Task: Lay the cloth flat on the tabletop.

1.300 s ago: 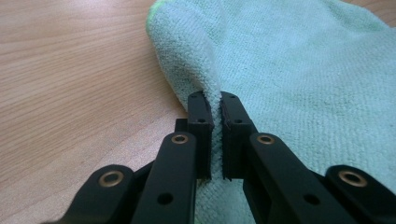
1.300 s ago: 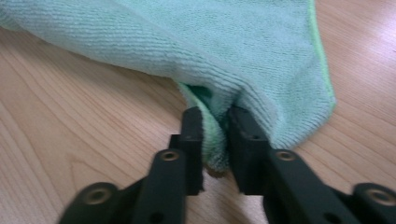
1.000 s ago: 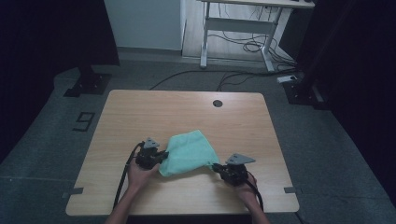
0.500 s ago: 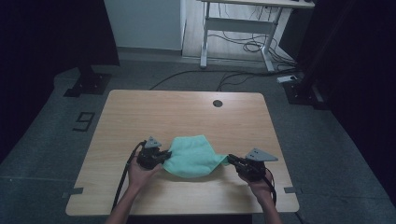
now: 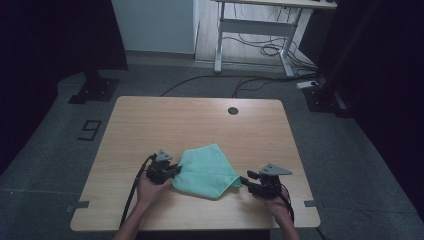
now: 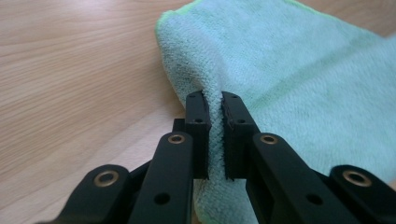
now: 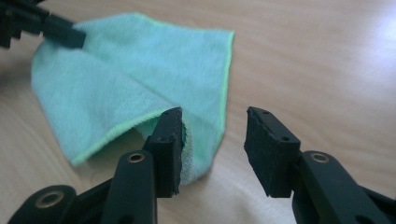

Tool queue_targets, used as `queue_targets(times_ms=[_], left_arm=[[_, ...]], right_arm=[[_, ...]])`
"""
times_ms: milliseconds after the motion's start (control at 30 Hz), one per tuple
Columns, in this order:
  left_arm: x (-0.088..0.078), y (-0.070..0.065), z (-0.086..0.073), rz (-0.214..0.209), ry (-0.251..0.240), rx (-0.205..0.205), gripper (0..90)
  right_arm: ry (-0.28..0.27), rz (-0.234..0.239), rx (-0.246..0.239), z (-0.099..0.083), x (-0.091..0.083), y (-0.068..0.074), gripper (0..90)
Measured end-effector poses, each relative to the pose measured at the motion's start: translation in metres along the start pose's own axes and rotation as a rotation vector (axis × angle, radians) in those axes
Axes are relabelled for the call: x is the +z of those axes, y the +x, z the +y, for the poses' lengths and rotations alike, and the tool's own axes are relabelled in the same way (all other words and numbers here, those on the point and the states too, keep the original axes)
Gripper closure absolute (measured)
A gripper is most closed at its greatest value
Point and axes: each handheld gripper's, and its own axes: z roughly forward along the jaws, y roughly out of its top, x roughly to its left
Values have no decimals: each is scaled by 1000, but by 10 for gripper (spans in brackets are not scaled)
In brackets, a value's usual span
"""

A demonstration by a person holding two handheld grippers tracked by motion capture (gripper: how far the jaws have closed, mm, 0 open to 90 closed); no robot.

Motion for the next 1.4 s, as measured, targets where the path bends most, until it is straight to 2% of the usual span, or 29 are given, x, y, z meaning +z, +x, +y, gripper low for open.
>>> queue_targets(times_ms=[67,133,167,200,233,267,333,367,500,567,600,633,667,700,733,767,800,867,900,1000,1133,1167,1200,1233,1267,1333,1400], left_arm=[[-4,8,-1,4,-19,-23,829],[-5,10,-1,8,-26,-32,830],[-6,11,-2,9,-29,-33,832],[-8,12,-2,11,-33,-36,832],[-9,13,-2,10,-35,-37,834],[-11,14,-2,6,-42,-42,840],[-13,14,-2,-8,-48,-42,848],[-13,14,-2,-8,-48,-42,851],[-20,12,2,-28,-81,-37,856],[-27,10,6,-24,-111,-27,857],[-36,8,9,-18,-147,-23,857],[-36,8,9,-18,-147,-23,856],[-40,8,10,-19,-165,-26,856],[-42,9,10,-18,-169,-29,856],[-42,11,7,5,-152,-27,856],[-42,11,7,5,-152,-27,855],[-39,18,2,-2,-130,-57,855],[-36,21,0,-5,-116,-67,854],[-32,24,-4,-2,-93,-78,853],[-31,27,-6,-7,-82,-84,852],[-30,27,-6,-8,-72,-82,850],[-30,27,-6,-8,-72,-82,850],[-29,26,-7,-11,-63,-74,850],[-29,26,-7,-11,-63,-74,849],[-27,24,-7,-13,-57,-71,849],[-27,24,-7,-13,-56,-69,849],[-27,24,-7,-16,-56,-72,848]], right_arm=[[25,1,-13,-2,5,3,581],[35,8,-20,-3,8,5,604],[52,37,-34,-3,13,8,665],[52,37,-34,-3,13,8,665],[58,52,-41,-3,14,9,717],[61,90,-48,-3,17,10,801],[58,103,-43,-2,16,10,858],[58,103,-43,-2,16,10,858],[27,78,-41,5,10,3,882],[-36,53,-40,22,3,-2,883],[-67,44,-44,28,-1,-3,883],[-67,44,-44,28,-1,-3,883],[-94,38,-54,33,-4,-3,882],[-122,30,-65,38,-8,-2,882],[-132,15,-73,39,-10,0,869],[-120,11,-76,37,-8,0,839],[-101,6,-77,33,-5,1,806],[-79,4,-77,28,-2,1,794],[-47,35,-45,19,5,-1,756],[-22,61,-22,13,9,-1,701],[2,77,-25,13,17,5,598],[2,77,-25,13,17,5,598],[29,80,-20,13,26,8,559],[29,80,-20,13,26,8,559],[56,86,-16,12,37,12,534],[69,88,-17,12,41,14,527],[106,70,-47,11,53,24,526]])
